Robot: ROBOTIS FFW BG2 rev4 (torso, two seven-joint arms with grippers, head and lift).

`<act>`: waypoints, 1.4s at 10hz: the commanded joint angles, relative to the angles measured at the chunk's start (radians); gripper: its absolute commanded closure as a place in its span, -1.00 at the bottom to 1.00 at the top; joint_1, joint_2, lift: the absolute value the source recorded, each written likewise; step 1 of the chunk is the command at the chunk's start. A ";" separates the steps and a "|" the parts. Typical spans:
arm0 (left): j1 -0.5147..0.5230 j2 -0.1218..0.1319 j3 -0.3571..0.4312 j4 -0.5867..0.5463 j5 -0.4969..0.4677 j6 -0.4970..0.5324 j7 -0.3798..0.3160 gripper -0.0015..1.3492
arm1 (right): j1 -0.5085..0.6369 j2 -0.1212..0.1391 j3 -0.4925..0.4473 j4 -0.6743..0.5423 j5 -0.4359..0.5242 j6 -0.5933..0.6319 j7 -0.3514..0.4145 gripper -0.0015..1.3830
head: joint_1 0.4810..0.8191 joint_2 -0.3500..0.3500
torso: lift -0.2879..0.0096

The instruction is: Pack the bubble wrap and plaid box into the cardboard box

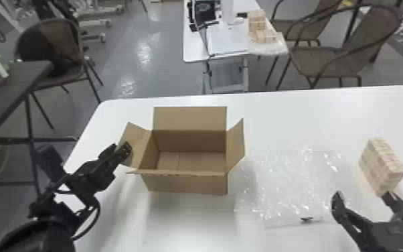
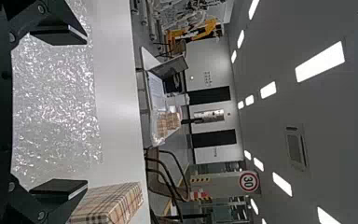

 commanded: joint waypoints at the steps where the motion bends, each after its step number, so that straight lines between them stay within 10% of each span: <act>1: 0.002 0.000 -0.002 -0.002 -0.016 -0.015 0.004 0.82 | 0.000 0.000 0.000 0.000 -0.008 0.000 -0.001 -0.71 | 0.27 0.48 | 0.11; 9: 0.000 -0.025 -0.044 -0.016 -0.009 -0.072 0.004 0.79 | -0.022 0.048 0.018 -0.103 -0.028 0.167 -0.003 -0.71 | 0.27 0.45 | 0.11; 14: -0.003 -0.031 -0.081 -0.023 -0.002 -0.084 0.010 0.79 | -0.239 0.090 0.049 -0.253 0.066 0.838 -0.078 -0.72 | 0.27 0.47 | 0.11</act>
